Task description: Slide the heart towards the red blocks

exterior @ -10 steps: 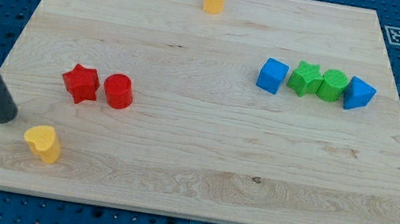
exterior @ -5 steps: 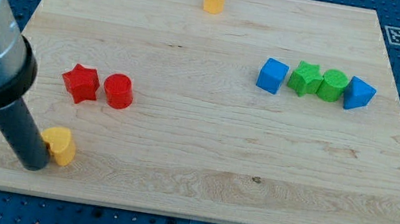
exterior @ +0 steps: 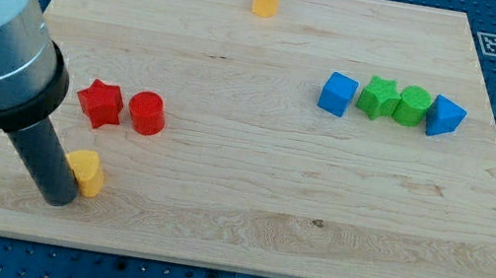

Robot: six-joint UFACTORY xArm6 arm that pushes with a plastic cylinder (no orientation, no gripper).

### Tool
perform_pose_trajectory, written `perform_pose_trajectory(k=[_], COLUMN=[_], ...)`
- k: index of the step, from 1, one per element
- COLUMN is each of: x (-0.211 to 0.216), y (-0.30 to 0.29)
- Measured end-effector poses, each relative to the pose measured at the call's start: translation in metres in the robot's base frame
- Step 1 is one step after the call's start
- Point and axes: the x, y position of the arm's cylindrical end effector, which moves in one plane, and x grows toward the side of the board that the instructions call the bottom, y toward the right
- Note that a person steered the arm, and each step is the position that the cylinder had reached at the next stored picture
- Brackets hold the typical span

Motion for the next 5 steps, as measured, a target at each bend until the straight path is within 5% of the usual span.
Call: perform_pose_trajectory(k=[5], x=[-0.012], y=[0.037])
